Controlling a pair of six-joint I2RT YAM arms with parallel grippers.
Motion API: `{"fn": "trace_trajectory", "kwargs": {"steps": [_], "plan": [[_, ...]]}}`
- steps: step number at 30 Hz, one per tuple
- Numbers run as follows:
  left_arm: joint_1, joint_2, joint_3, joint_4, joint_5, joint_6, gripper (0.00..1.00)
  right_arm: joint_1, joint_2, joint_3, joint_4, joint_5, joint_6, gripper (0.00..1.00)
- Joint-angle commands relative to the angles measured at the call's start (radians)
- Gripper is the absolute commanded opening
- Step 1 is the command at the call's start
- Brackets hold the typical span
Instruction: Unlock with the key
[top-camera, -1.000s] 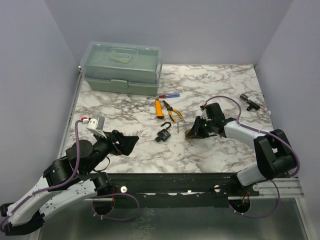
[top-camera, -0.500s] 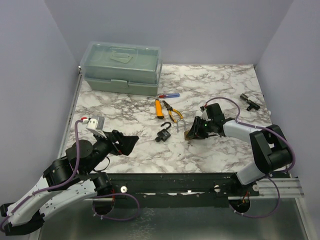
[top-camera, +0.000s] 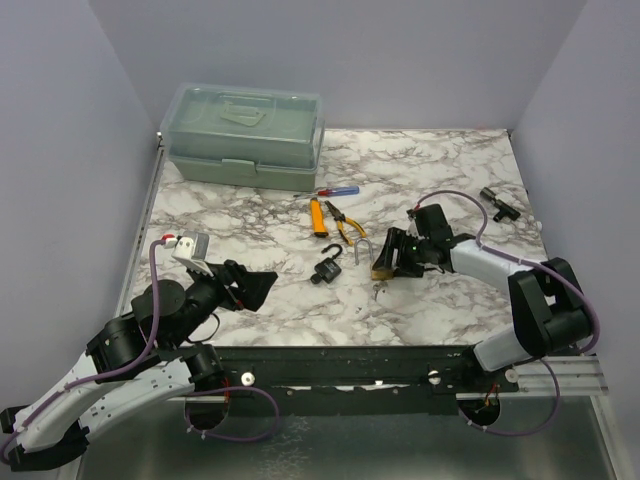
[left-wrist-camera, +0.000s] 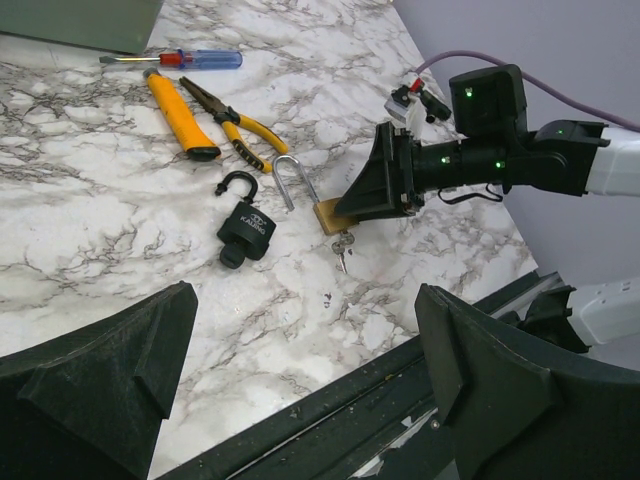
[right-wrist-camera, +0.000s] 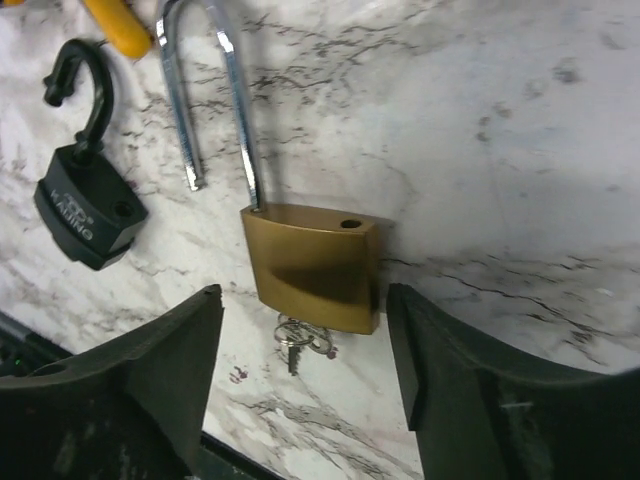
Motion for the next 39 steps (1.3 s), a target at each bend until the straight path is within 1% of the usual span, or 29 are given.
{"fn": "trace_trajectory", "kwargs": {"steps": [1, 3, 5, 7, 13, 21, 26, 31, 33, 39], "plan": [[-0.002, -0.011, -0.012, 0.003, -0.023, 0.018, 0.99, -0.006, -0.053, 0.039, -0.132, 0.146, -0.033, 0.75], [-0.003, -0.009, -0.012, 0.002, -0.023, 0.018, 0.99, -0.007, -0.081, 0.053, -0.164, 0.174, -0.036, 0.82], [-0.002, -0.010, -0.014, 0.003, -0.024, 0.020, 0.99, -0.006, -0.111, 0.071, -0.201, 0.209, -0.036, 0.92], [-0.002, -0.010, -0.013, 0.004, -0.025, 0.020, 0.99, -0.006, -0.144, 0.091, -0.240, 0.232, -0.035, 0.99], [-0.002, -0.018, -0.017, 0.006, -0.038, 0.021, 0.99, -0.006, -0.290, 0.169, -0.326, 0.231, -0.047, 1.00], [-0.002, -0.031, -0.027, 0.014, -0.058, 0.023, 0.99, -0.006, -0.595, 0.232, -0.302, 0.197, -0.044, 1.00], [-0.002, -0.041, -0.031, 0.020, -0.065, 0.023, 0.99, -0.006, -0.750, 0.223, -0.293, 0.284, 0.049, 1.00], [-0.002, -0.054, -0.035, 0.027, -0.067, 0.024, 0.99, -0.007, -0.918, 0.172, -0.278, 0.318, 0.076, 1.00], [-0.002, -0.061, -0.038, 0.030, -0.068, 0.026, 0.99, -0.006, -0.975, 0.158, -0.291, 0.364, 0.105, 1.00], [-0.001, -0.067, -0.042, 0.037, -0.067, 0.030, 0.99, -0.006, -1.056, 0.148, -0.376, 0.464, 0.218, 1.00]]}}
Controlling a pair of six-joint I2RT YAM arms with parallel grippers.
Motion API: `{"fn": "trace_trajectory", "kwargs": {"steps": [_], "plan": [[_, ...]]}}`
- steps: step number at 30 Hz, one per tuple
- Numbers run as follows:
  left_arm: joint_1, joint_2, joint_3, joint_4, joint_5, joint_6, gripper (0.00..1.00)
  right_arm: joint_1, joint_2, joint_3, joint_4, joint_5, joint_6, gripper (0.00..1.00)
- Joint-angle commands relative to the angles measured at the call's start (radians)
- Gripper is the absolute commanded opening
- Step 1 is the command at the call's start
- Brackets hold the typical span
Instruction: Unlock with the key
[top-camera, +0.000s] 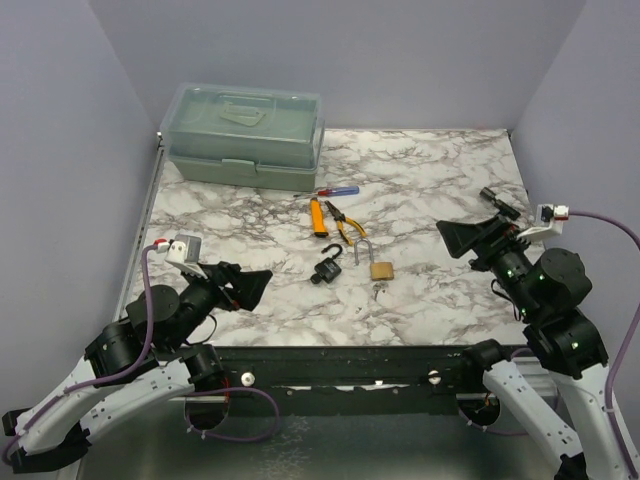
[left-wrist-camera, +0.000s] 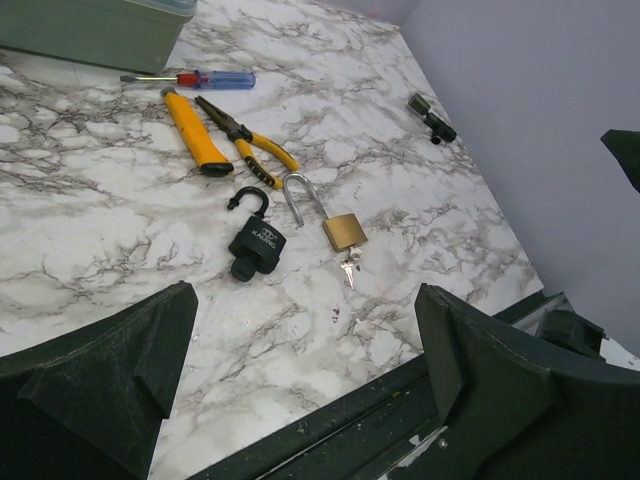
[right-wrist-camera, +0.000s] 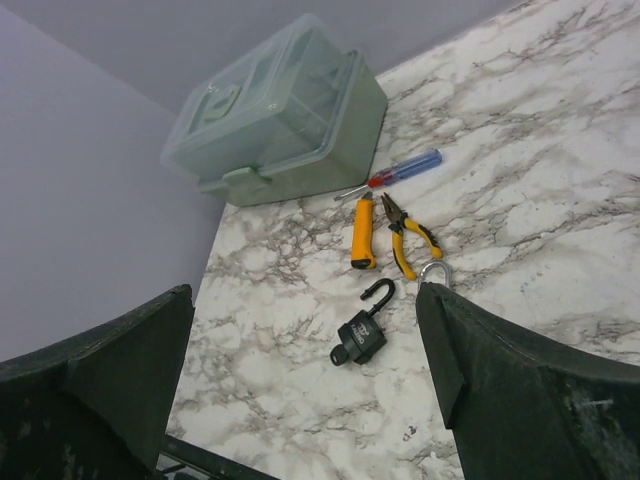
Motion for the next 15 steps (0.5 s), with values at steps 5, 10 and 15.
{"fn": "trace_trajectory", "kwargs": {"steps": [5, 10, 15], "plan": [[-0.001, -0.018, -0.013, 0.027, -0.022, 0.022, 0.99, -0.006, -0.063, -0.031, -0.102, 0.119, 0.111, 1.00], [-0.001, -0.026, -0.015, 0.031, -0.022, 0.024, 0.99, -0.005, -0.093, -0.051, -0.107, 0.110, 0.121, 1.00], [-0.002, -0.034, -0.018, 0.032, -0.025, 0.026, 0.99, -0.005, -0.111, -0.075, -0.105, 0.073, 0.104, 1.00]]}}
